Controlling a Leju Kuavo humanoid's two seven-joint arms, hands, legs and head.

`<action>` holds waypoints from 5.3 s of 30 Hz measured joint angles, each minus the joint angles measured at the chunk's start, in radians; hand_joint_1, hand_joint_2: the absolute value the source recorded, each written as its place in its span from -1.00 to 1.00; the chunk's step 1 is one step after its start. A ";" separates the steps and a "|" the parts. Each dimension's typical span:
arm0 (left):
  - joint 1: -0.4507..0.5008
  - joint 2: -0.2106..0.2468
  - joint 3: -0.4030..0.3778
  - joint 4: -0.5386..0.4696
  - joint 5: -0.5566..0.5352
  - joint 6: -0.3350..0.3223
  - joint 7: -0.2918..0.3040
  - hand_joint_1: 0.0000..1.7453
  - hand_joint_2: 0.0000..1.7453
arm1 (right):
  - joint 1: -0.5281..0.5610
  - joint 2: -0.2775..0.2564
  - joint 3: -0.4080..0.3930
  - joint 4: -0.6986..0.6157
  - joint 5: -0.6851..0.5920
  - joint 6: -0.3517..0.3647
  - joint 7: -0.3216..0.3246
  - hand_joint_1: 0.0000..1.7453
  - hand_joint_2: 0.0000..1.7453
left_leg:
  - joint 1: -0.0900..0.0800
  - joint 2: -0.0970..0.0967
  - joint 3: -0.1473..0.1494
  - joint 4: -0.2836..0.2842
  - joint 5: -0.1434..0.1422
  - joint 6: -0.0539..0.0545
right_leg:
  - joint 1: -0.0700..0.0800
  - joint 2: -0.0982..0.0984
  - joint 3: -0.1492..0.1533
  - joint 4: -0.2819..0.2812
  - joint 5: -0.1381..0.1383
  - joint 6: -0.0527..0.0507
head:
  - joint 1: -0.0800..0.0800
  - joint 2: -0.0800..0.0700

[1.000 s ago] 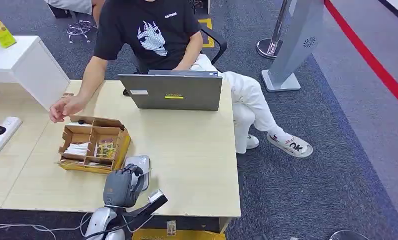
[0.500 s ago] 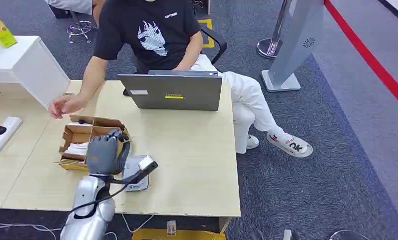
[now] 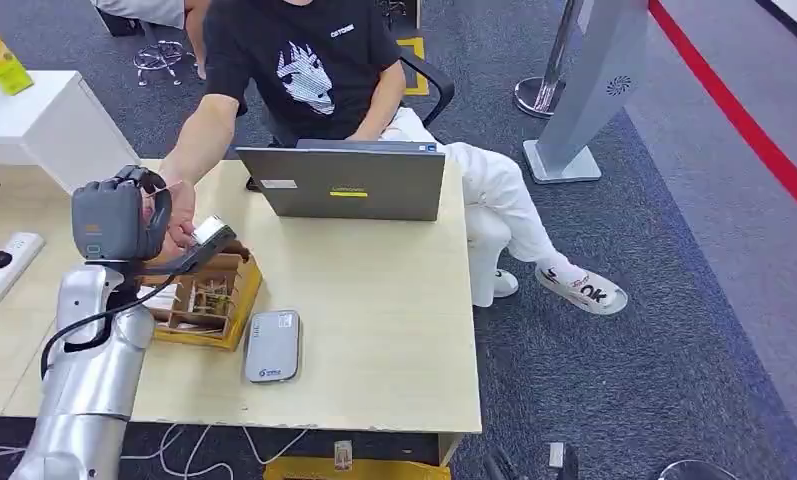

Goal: Pass the card to the sensor for recognition and then transmit it.

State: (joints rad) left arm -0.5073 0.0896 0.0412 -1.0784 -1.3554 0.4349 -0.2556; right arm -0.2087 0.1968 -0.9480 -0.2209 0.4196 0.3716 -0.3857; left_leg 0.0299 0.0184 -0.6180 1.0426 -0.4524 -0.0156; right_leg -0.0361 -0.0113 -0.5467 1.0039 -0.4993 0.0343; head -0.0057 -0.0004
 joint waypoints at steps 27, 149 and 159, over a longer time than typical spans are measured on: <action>-0.011 0.009 0.024 0.011 -0.005 0.002 0.010 -1.00 1.00 | 0.000 0.002 0.001 0.000 -0.003 0.002 -0.002 -1.00 1.00 | 0.000 0.000 -0.001 0.000 0.000 0.000 | 0.000 0.000 -0.001 0.000 0.000 0.000 | 0.000 0.000; 0.438 -0.074 -0.217 -0.031 -0.183 0.040 0.093 -1.00 1.00 | 0.056 -0.020 -0.052 -0.006 -0.107 0.020 -0.076 -1.00 1.00 | 0.000 0.001 -0.002 0.000 -0.003 0.001 | 0.000 0.001 -0.002 -0.002 -0.001 0.000 | 0.001 0.000; 0.437 -0.074 -0.217 -0.030 -0.183 0.040 0.093 -1.00 1.00 | 0.056 -0.020 -0.052 -0.006 -0.107 0.020 -0.076 -1.00 1.00 | 0.000 0.001 -0.002 0.000 -0.003 0.001 | 0.000 0.001 -0.002 -0.002 -0.001 0.000 | 0.001 0.000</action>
State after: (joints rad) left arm -0.0698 0.0156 -0.1759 -1.1086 -1.5385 0.4753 -0.1621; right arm -0.1523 0.1766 -0.9998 -0.2270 0.3124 0.3914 -0.4616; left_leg 0.0300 0.0195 -0.6197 1.0422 -0.4549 -0.0144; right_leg -0.0359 -0.0106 -0.5484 1.0024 -0.5004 0.0344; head -0.0050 -0.0004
